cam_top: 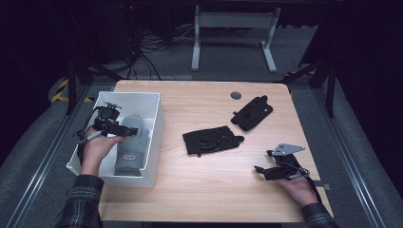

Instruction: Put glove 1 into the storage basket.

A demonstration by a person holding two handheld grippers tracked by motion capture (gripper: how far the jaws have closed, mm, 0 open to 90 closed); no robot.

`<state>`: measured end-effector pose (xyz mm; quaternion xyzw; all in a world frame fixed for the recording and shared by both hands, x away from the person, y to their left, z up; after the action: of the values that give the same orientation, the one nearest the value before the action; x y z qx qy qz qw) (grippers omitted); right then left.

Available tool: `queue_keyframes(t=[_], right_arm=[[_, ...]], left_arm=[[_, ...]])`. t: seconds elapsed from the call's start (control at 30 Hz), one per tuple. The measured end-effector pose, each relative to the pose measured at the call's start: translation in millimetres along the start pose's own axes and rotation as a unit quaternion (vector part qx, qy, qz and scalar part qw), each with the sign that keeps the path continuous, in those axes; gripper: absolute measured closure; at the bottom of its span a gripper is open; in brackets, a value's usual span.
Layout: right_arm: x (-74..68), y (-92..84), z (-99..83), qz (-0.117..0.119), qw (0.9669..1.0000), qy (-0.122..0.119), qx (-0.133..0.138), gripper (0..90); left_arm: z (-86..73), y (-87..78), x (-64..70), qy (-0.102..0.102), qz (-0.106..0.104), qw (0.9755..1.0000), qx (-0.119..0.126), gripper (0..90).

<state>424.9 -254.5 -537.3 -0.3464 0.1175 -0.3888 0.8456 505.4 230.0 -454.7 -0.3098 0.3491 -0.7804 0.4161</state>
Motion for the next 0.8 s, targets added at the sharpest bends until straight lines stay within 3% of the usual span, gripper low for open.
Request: queue_keyframes(t=[0.13,0.23,0.47,0.6,0.8], right_arm=[[0.1,-0.1,0.0,0.000,1.0000,0.000,0.000,15.5],[0.1,-0.1,-0.1,0.000,1.0000,0.000,0.000,15.5],[0.1,-0.1,-0.1,-0.001,1.0000,0.000,0.000,15.5],[0.0,0.0,0.0,-0.001,1.0000,0.000,0.000,15.5],[0.1,0.1,0.0,-0.001,1.0000,0.000,0.000,15.4]], left_arm=[[14.8,-15.6,17.4,0.013,-0.013,0.9996,0.023,11.3],[23.4,-24.2,34.9,0.035,-0.022,0.9987,0.030,11.8],[40.2,-36.8,80.7,0.069,-0.055,0.9944,0.058,9.4],[43.9,-35.9,111.2,0.090,-0.076,0.9907,0.069,6.7],[43.3,-22.1,157.4,0.120,-0.101,0.9851,0.071,7.0]])
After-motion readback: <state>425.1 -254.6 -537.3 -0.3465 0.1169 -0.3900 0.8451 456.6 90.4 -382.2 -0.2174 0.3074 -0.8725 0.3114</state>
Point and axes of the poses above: each handheld gripper's, and its own axes: y roughly forward along the jaws, z roughly out of its top, x roughly to its right, the point moved 10 cm from there along y, roughly forward along the jaws, and after that the axes turned 3 degrees about -z, right-handed, at the moved point
